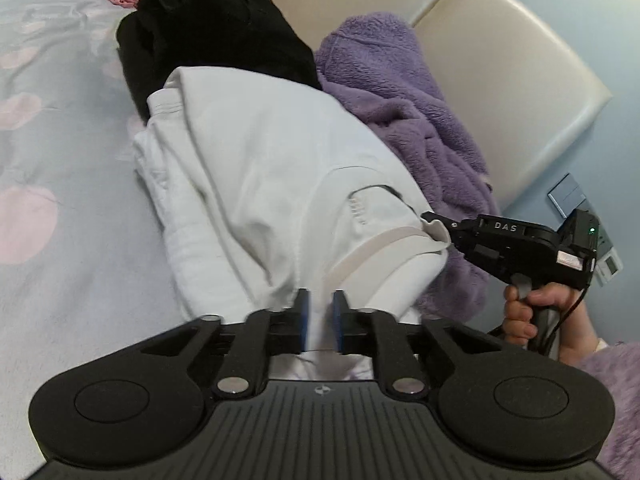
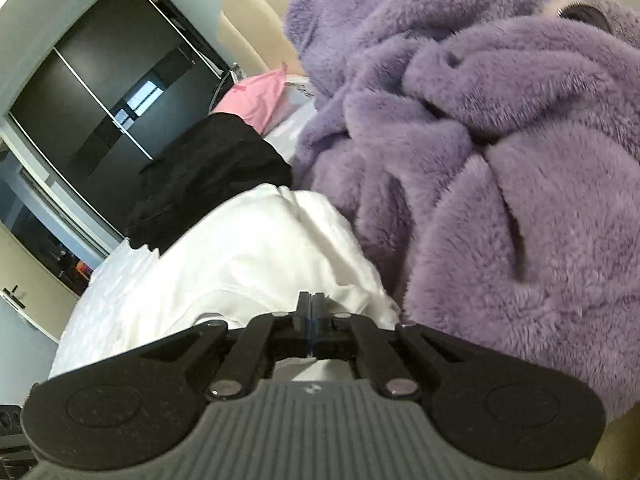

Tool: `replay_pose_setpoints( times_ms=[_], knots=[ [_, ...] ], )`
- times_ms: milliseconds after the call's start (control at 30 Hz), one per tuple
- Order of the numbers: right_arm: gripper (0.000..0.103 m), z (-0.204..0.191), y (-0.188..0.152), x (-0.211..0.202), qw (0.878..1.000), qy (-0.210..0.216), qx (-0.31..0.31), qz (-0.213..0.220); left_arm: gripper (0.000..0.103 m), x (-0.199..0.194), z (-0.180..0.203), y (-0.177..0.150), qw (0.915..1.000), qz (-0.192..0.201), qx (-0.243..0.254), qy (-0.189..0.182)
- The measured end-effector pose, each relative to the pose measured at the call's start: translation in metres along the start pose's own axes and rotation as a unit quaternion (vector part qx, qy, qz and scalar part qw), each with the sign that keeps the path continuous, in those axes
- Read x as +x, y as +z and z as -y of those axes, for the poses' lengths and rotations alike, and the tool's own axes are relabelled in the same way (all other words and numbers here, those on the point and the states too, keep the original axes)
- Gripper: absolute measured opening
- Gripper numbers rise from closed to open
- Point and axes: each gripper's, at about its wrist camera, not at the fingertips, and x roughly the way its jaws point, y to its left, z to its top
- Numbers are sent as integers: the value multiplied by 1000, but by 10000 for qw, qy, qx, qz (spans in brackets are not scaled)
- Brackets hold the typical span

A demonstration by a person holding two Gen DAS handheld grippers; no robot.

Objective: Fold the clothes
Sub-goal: 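Lower the shirt onto the pile and open both grippers, then lift both grippers away from the stacked shirt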

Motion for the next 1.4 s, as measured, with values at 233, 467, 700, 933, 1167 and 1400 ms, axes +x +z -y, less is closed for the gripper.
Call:
replay_pose_setpoints(
  times_ms=[233,467,700,933,1167,1400],
  knots=[
    [0,-18,8,1,9987,-357,-354,-108,5,-13,7,0,10000,15,50,72],
    [9,-64,23,-12,9859,-740,-1501,-51,23,-45,0,-21,9995,-79,-71,289],
    [27,-146,36,-21,9561,-366,-2908,-21,26,-105,-18,-35,9981,185,20,586],
    [40,-245,17,-14,9383,580,-3410,-44,39,-185,-31,-44,9857,703,349,1490],
    [41,-331,-57,-5,9252,1413,-3475,-568,42,-253,-49,-58,9686,1193,346,2154],
    [47,-383,-148,-1,9222,1685,-3327,-1025,51,-303,-66,-71,9438,1710,340,2808]
  ],
)
